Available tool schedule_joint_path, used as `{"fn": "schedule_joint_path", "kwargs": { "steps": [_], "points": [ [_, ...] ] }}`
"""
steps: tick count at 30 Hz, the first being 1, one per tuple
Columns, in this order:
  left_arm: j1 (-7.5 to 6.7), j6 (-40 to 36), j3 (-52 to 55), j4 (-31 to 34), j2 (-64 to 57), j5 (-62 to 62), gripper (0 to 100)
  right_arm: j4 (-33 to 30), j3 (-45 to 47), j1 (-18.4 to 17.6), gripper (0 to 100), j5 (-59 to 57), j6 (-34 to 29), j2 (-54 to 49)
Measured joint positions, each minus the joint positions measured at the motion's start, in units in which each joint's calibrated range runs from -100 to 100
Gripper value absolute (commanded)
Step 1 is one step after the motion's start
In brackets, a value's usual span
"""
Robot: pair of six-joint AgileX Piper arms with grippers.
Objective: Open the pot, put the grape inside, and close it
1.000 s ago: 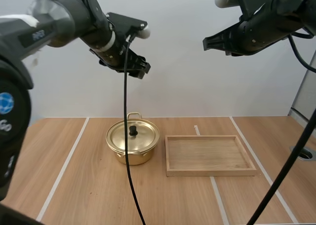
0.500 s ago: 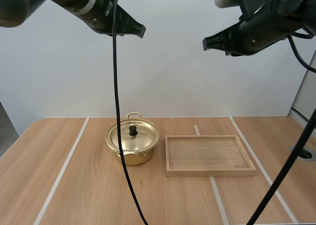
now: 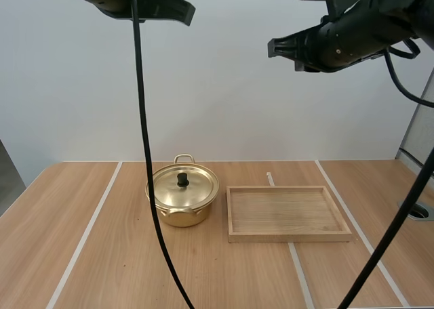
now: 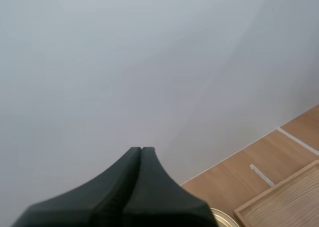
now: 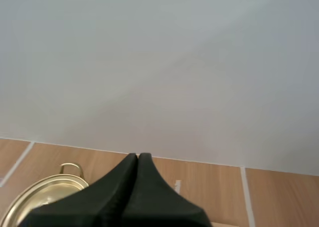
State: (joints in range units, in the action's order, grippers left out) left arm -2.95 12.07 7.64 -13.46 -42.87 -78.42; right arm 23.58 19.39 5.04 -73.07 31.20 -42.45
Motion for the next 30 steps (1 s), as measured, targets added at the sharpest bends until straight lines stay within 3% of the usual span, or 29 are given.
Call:
{"fn": "schedule_joint_path", "kwargs": {
  "steps": [5,9,20,30],
  "points": [
    [0.0,-11.44,4.36,8.52,-5.07,9.43,0,3.43,0.0,0.0,0,0.0,-0.09,0.0],
    [0.0,-15.92,13.54,13.77,-10.95,18.57,0,3.95,2.23,0.0,0,3.85,-0.51,-0.89],
    [0.0,-21.18,34.47,14.42,-19.61,24.22,0,4.07,21.63,0.0,0,16.56,3.5,-10.72],
    [0.0,-22.76,38.81,14.55,-29.42,21.13,0,4.07,32.18,0.0,0,17.57,5.09,-20.22]
  ]
}}
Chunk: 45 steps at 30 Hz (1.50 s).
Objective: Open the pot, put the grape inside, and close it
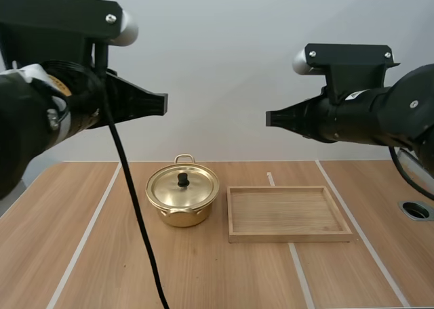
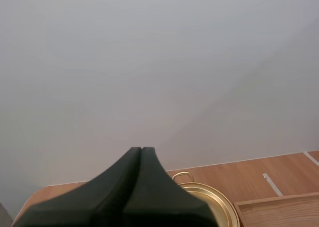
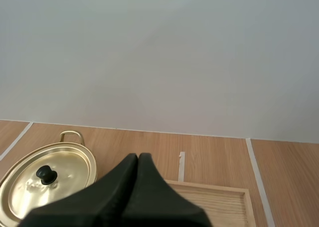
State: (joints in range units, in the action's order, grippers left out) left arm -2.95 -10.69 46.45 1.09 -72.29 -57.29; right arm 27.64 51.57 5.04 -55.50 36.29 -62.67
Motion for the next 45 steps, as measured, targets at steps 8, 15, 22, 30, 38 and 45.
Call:
{"fn": "schedule_joint_path", "kwargs": {
  "steps": [8,15,22,30,38,45],
  "points": [
    [0.0,-2.35,0.55,0.0,-7.14,-6.69,0,0.0,4.51,0.0,0,-5.83,0.1,-11.59],
    [0.0,-2.84,8.46,0.26,-15.28,-6.17,0,0.0,4.65,0.0,0,-10.0,0.19,-20.41],
    [0.0,-3.05,23.3,5.88,-22.1,0.2,0,0.0,12.17,0.0,0,-11.35,0.3,-28.56],
    [0.0,-3.88,34.63,11.62,-24.56,11.4,0,-0.2,25.08,0.0,0,-0.12,3.89,-32.22],
    [0.0,-5.01,45.04,11.72,-24.56,23.07,0,-0.2,36.25,0.0,0,12.83,6.57,-32.34],
    [0.0,-5.81,47.36,11.72,-24.56,24.51,0,-0.2,39.45,0.0,0,14.74,6.91,-32.34]
  ]
}}
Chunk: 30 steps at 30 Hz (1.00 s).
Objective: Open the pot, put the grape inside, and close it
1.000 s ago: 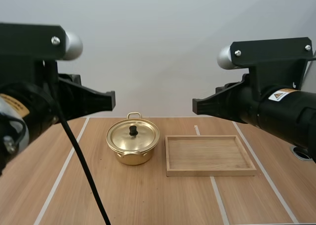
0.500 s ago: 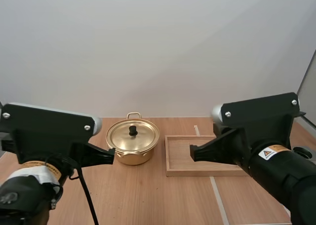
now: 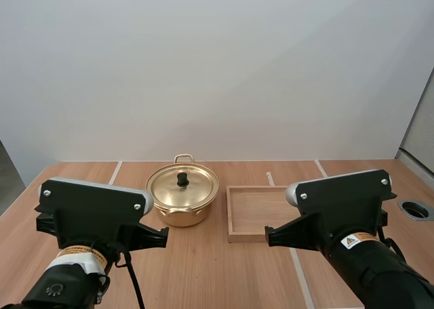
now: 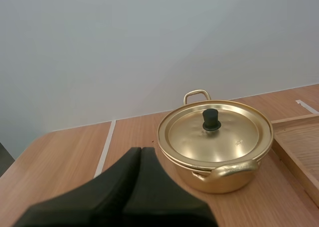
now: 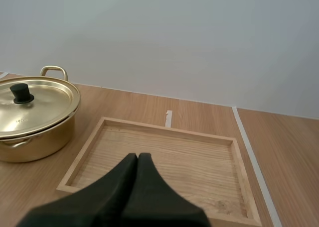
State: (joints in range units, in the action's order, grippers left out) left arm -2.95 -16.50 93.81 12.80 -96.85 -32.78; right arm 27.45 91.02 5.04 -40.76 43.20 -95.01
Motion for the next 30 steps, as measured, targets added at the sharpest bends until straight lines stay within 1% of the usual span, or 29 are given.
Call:
{"fn": "schedule_joint_path", "kwargs": {
  "steps": [5,8,14,30],
  "points": [
    [0.96,-3.72,3.73,0.0,0.0,0.81,0,0.0,2.29,0.0,0,0.17,0.0,0.0],
    [1.2,-5.13,5.79,0.0,0.0,1.35,0,0.0,3.08,0.0,0,0.17,0.0,0.0],
    [1.27,-5.61,6.04,0.0,0.0,3.63,0,0.0,3.49,0.0,0,0.17,0.0,0.0],
    [1.27,-5.84,6.06,0.0,0.0,4.18,0,0.0,3.49,0.0,0,0.17,0.0,0.0]
  ]
}}
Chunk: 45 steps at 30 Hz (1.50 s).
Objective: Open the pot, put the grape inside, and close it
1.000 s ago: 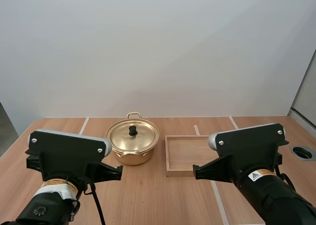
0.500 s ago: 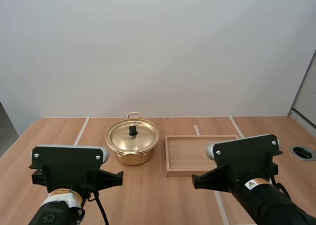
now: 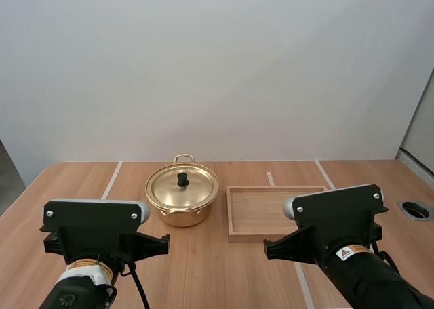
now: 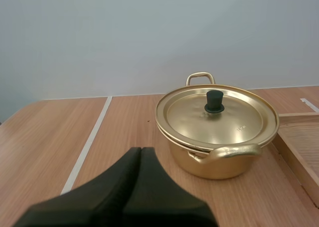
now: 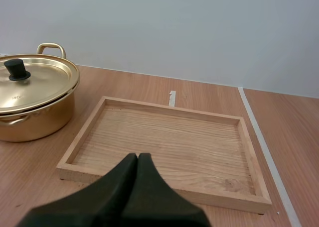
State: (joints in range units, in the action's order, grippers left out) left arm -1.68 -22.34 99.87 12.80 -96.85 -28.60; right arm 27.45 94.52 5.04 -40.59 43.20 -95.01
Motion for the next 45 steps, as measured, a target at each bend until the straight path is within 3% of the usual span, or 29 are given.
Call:
{"fn": "schedule_joint_path", "kwargs": {
  "steps": [9,15,23,36,40,45],
  "points": [
    [0.0,0.0,0.0,0.0,0.0,0.0,0,0.0,0.16,-0.09,0,0.0,0.0,0.0],
    [0.0,0.0,0.0,0.0,0.0,0.34,0,-2.59,4.79,-2.66,0,4.5,0.09,0.0],
    [1.51,0.0,0.0,0.0,0.0,0.67,0,-3.06,5.43,-3.38,0,8.68,0.18,-2.52],
    [1.51,-0.08,0.0,-1.52,0.0,0.67,0,-5.13,5.48,-3.44,0,12.41,-0.05,-2.52],
    [1.51,-0.08,0.0,-1.56,0.0,0.67,0,-8.91,5.48,-3.44,0,12.41,-5.07,-2.66],
    [1.51,-0.08,0.0,-1.56,0.0,0.67,0,-18.54,5.48,-3.44,0,12.18,-17.46,-4.38]
  ]
}}
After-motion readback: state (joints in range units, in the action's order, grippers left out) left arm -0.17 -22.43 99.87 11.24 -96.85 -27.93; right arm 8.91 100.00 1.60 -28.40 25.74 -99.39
